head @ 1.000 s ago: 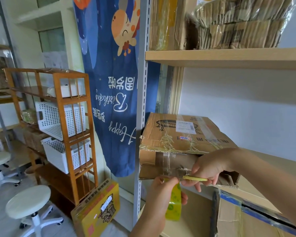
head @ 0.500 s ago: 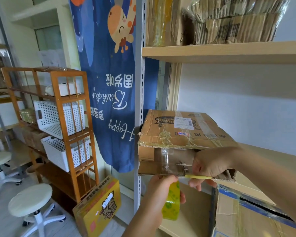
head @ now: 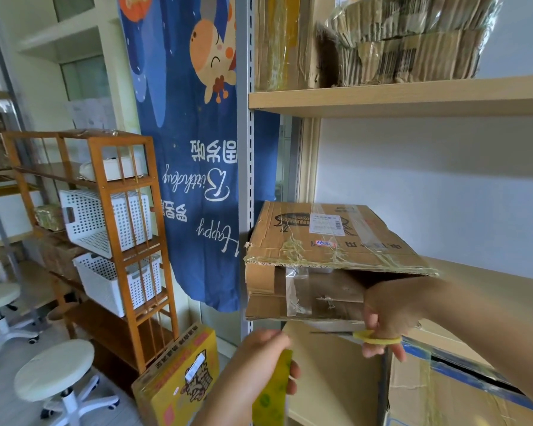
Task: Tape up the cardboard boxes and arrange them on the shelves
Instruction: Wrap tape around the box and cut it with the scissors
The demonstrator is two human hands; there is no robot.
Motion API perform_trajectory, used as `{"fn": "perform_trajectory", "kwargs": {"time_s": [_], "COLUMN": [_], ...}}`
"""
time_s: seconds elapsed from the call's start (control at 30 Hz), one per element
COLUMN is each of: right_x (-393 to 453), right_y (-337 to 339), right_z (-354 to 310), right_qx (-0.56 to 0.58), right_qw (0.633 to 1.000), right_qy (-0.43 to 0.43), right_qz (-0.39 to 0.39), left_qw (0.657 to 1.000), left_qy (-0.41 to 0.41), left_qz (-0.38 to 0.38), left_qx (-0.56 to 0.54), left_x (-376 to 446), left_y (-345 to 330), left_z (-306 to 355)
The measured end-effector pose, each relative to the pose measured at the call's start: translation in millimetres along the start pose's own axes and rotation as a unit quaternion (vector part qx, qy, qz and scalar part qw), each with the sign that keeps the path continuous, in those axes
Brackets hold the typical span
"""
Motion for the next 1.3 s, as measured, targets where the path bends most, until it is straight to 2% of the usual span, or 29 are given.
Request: {"fn": "perform_trajectory", "kwargs": {"time_s": [0.13,0.23,0.3,0.37,0.43,0.5,0.57,0.67,0.9,1.03,1.2,1.3], "right_x": [-33.8,-66.4,-80.4,-86.0,-85.8,-73.3,-56.2,-42.0,-33.5,-32.0,-34.9,-32.4], "right_y": [-7.2,8.3,30.7,60.7,83.6,89.3,87.2,87.9,86.6,84.0,82.6,86.5], "right_z": [1.3,-11.5,-19.9,-19.0,-16.0,-13.9,-7.5,1.1,6.4,5.9,-4.0,1.8], "right_qx": [-0.006,0.034,0.080,0.122,0.076,0.041,0.071,0.088,0.133,0.099,0.017,0.065], "right_qw": [1.000,0.996,0.984,0.953,0.910,0.877,0.863,0.845,0.842,0.847,0.836,0.848], "right_qy": [0.010,0.067,0.102,0.104,0.080,0.082,0.097,0.107,0.136,0.142,0.156,0.166], "right_qz": [-0.001,0.040,0.120,0.257,0.399,0.471,0.491,0.517,0.504,0.503,0.526,0.500], "left_qw": [0.993,0.988,0.986,0.989,0.991,0.987,0.980,0.972,0.958,0.946,0.935,0.933], "left_qy": [-0.073,-0.117,-0.133,-0.126,-0.096,-0.068,-0.059,-0.063,-0.072,-0.077,-0.078,-0.077], "left_qz": [0.085,0.102,0.097,0.065,0.015,-0.037,-0.067,-0.074,-0.088,-0.090,-0.135,-0.130], "left_qx": [0.040,-0.004,-0.025,-0.050,-0.097,-0.142,-0.180,-0.215,-0.264,-0.301,-0.318,-0.326], "left_x": [-16.3,-28.2,-29.4,-23.4,-14.6,-7.9,-1.1,8.0,26.8,39.8,52.7,58.6], "left_y": [33.7,46.8,47.2,39.0,26.9,14.7,7.2,4.4,-2.5,-7.6,-14.7,-17.2], "left_z": [29.9,53.0,63.2,68.3,69.9,71.5,74.0,79.0,81.2,80.7,88.1,86.1]}}
Point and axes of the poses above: each hand's wrist, its own x-axis towards the middle knuckle, its own y-axis out of the back of the hand, z = x × y, the point moved 7 cm from there along x, towards the middle knuckle, and after that the axes turned 6 degrees about x, right-handed, at the moved point
